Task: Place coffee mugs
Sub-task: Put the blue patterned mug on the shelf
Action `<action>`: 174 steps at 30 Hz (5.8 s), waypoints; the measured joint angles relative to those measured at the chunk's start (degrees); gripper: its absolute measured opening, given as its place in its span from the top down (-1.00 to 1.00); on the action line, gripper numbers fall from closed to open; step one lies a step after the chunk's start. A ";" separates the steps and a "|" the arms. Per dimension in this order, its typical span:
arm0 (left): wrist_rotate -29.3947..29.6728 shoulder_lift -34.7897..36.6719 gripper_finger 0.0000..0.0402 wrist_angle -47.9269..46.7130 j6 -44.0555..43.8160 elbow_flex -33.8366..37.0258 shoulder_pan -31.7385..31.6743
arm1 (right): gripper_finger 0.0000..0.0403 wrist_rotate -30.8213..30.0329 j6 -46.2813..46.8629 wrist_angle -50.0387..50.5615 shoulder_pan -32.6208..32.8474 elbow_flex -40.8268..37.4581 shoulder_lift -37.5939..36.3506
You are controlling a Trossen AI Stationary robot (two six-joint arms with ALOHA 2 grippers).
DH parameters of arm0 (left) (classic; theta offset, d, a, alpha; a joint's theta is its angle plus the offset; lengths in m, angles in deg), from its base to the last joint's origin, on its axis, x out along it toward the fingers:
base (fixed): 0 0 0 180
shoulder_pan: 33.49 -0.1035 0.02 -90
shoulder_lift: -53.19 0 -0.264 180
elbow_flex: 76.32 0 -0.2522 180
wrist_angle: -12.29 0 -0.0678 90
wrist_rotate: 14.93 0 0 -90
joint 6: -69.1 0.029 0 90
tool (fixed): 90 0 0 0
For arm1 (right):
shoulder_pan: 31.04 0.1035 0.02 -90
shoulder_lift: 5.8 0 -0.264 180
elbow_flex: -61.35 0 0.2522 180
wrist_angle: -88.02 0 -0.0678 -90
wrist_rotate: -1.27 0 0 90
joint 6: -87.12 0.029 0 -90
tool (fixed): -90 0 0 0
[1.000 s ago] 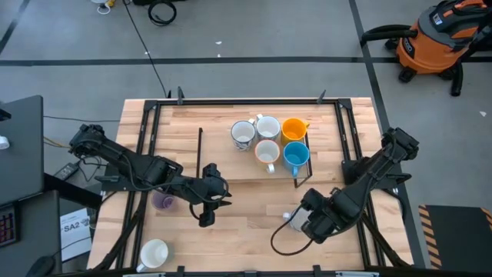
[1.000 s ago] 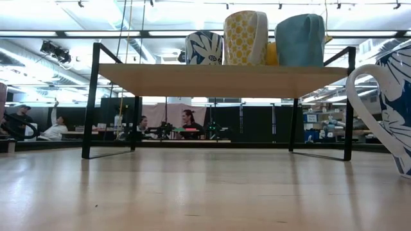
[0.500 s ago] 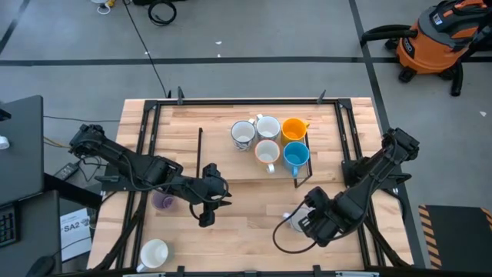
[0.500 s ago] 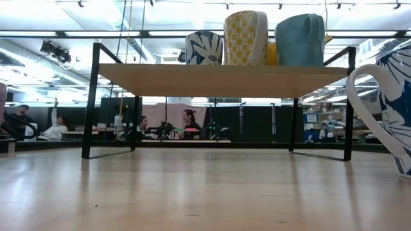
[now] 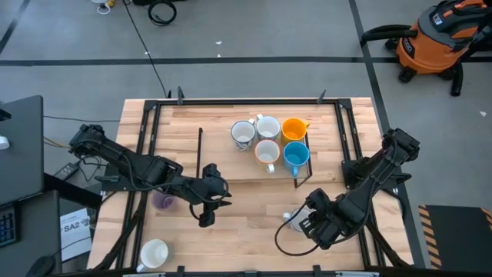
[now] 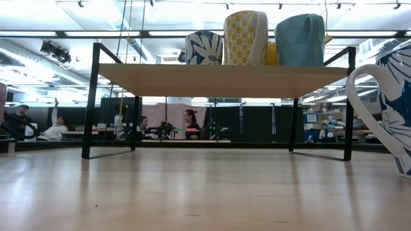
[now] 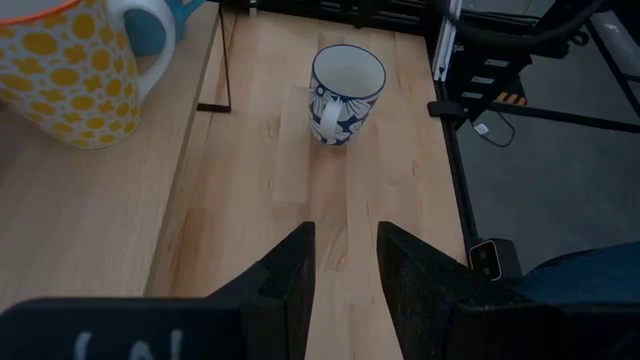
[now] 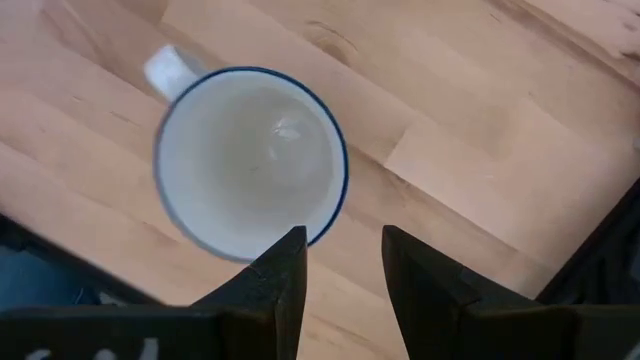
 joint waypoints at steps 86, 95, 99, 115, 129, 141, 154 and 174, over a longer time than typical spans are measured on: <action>15.91 27.10 0.42 13.70 3.61 29.75 16.70 | 0.88 5.78 -93.78 -28.13 -34.96 27.87 0.07; 15.92 27.10 0.42 14.22 3.72 29.75 16.69 | 0.88 5.80 -100.54 -17.50 -37.37 47.87 10.80; 15.91 27.10 0.42 14.10 3.66 29.75 16.70 | 0.88 5.82 -104.43 -12.78 -38.14 54.89 17.13; 15.91 27.10 0.42 14.06 3.58 29.75 16.70 | 0.88 1.75 -107.71 -3.79 -43.07 52.79 20.34; 15.89 27.08 0.42 14.08 3.54 29.75 16.70 | 0.87 3.39 -107.71 -1.13 -43.21 51.71 20.67; 15.89 27.08 0.42 14.10 3.52 29.75 16.70 | 0.87 3.49 -107.62 -3.00 -43.19 46.06 20.55; 15.89 27.08 0.42 14.08 3.48 29.75 16.70 | 0.80 3.03 -107.69 -3.65 -43.19 45.93 20.57; 15.89 27.08 0.42 14.09 3.48 29.75 16.70 | 0.75 2.88 -107.69 -3.95 -43.63 45.89 20.70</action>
